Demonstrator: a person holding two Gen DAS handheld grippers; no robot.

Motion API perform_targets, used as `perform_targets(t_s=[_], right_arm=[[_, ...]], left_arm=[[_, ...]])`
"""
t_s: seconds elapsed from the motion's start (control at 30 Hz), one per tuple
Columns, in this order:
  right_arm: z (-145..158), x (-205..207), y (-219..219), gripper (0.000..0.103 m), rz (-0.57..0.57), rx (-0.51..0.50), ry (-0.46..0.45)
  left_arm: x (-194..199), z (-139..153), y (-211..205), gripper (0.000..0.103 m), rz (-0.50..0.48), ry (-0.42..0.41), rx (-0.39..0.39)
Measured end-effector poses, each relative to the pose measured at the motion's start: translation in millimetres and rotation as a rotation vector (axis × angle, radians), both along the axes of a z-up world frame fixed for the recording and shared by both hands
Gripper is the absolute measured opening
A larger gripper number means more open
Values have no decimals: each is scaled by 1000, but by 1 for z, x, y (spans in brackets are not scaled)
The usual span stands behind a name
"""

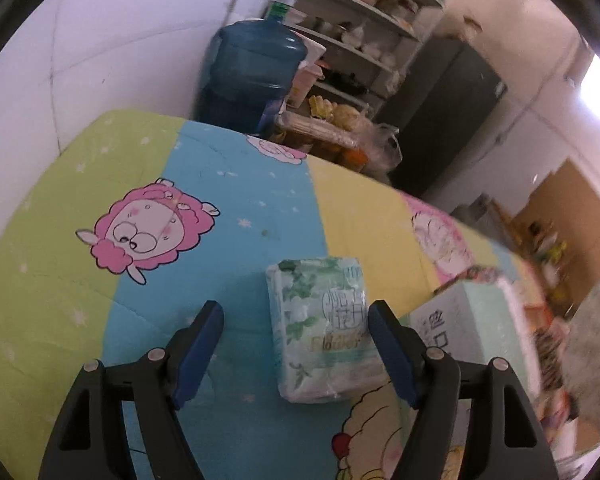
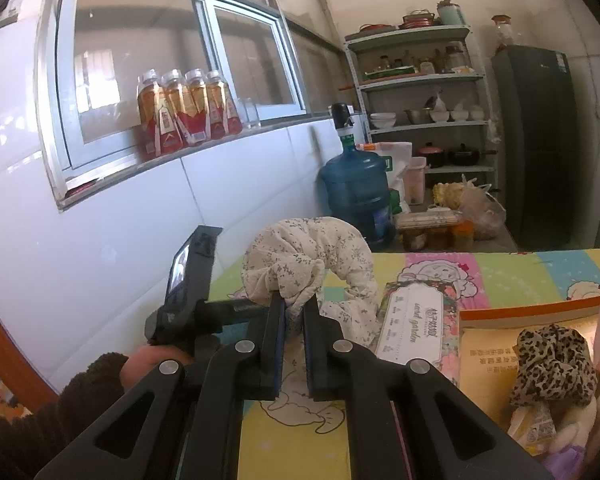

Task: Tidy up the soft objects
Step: 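Close the left gripper on the green-and-white wipes pack and lift it, then carry the wipes pack with the left gripper while the right gripper carries the cushion over the box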

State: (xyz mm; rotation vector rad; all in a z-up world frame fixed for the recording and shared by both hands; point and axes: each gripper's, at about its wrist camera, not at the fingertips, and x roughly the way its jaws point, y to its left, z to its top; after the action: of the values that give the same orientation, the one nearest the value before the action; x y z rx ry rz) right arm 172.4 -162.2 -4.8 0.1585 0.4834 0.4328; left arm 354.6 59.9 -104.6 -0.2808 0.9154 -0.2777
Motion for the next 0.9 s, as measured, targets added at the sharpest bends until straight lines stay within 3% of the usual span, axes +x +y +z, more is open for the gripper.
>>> perform_targets(t_s=[0.27,0.37,0.4,0.47,0.5,0.57,0.9], right_arm=[[-1,3,3,9,-3,-2,6],[-1,3,3,9,-11,-6,4],[-1,4,3,9,-12,-7,4],[-1,3,3,9,-10,-6,5],[-1,3,3,9,-9,-6,5],[-1,4,3,9,-9,-8,6],[-4,2,7,9,0,-21,17]], left_arm=[[-2,-1,-25,75,-65,-34,116],[1,-2,-25,75,-87,-39,117],[0,-2,-24,72,-93,-43,116],[-2,-1,-24,46,-124,-56,89],[-5,1,-25,40,-136,-64,70],[-10,4,-29,31,-141,-95,105],[-61,38,-22,27,-53,-235,163]])
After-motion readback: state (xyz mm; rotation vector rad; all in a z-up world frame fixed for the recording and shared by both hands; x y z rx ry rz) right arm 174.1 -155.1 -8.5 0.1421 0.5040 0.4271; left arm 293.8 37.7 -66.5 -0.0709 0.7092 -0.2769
